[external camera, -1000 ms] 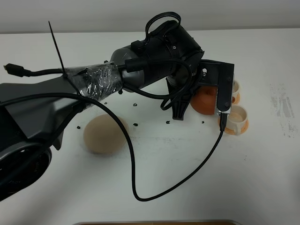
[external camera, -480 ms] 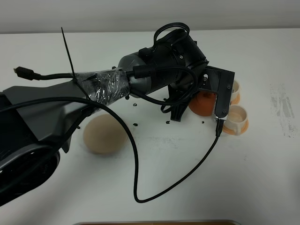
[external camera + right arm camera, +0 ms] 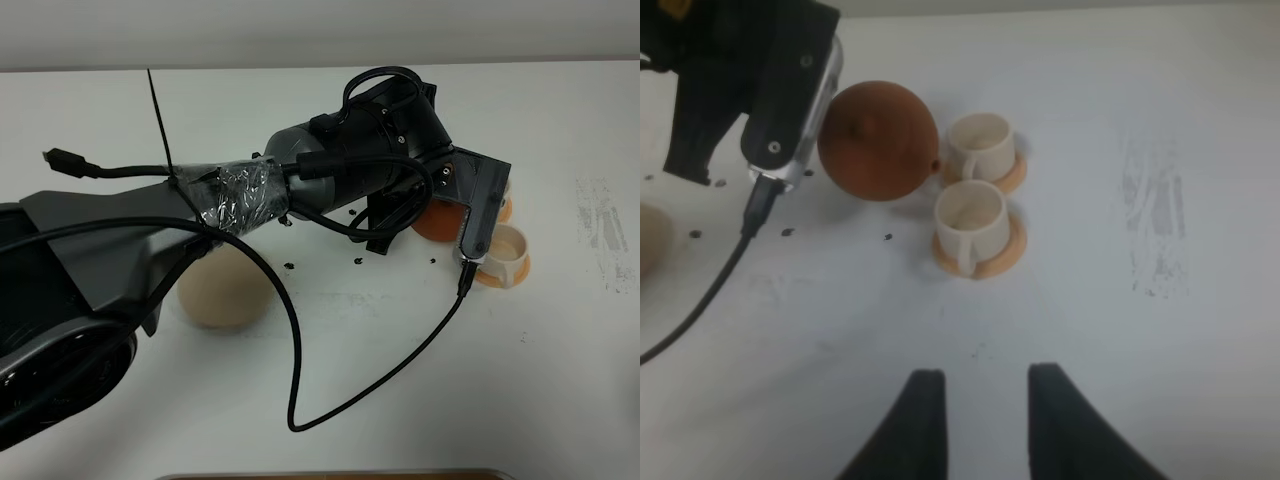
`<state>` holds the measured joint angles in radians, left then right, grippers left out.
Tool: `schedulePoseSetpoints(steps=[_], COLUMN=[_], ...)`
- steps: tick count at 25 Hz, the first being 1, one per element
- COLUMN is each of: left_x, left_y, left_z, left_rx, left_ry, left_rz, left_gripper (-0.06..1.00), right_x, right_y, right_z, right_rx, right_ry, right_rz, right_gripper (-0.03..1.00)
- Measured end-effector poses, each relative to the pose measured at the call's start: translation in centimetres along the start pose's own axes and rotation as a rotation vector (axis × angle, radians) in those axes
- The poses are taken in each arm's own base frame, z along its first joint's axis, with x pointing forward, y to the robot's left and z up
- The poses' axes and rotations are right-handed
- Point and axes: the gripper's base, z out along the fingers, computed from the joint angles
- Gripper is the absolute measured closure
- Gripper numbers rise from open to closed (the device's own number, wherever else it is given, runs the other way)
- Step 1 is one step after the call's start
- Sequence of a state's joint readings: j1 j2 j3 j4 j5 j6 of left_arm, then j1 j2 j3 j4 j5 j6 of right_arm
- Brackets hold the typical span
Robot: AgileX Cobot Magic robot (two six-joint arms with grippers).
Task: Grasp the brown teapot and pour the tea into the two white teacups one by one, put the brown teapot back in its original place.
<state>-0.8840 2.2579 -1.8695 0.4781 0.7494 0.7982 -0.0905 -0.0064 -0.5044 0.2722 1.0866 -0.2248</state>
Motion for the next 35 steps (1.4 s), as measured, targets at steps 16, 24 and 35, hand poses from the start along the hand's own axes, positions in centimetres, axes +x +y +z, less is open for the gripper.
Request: schedulePoseSetpoints(steps=[16, 24, 35], left_x=[-1.2, -1.1, -1.4], left_y=[-0.4, -0.1, -0.2], left_z=[0.3, 0.3, 0.6], left_rx=[-0.057, -0.08, -0.102], left_ry=[0.018, 0.029, 0.037], left_rz=[0.111, 0.138, 0.181], left_gripper=[0.82, 0.82, 0.82], right_x=[0.0, 0.0, 0.0], right_y=[0.0, 0.0, 0.0], right_z=[0.0, 0.0, 0.0], right_rx=[0.0, 0.0, 0.0], right_ry=[0.0, 0.0, 0.0], right_rz=[0.0, 0.0, 0.0], right_gripper=[0.74, 0.74, 0.74])
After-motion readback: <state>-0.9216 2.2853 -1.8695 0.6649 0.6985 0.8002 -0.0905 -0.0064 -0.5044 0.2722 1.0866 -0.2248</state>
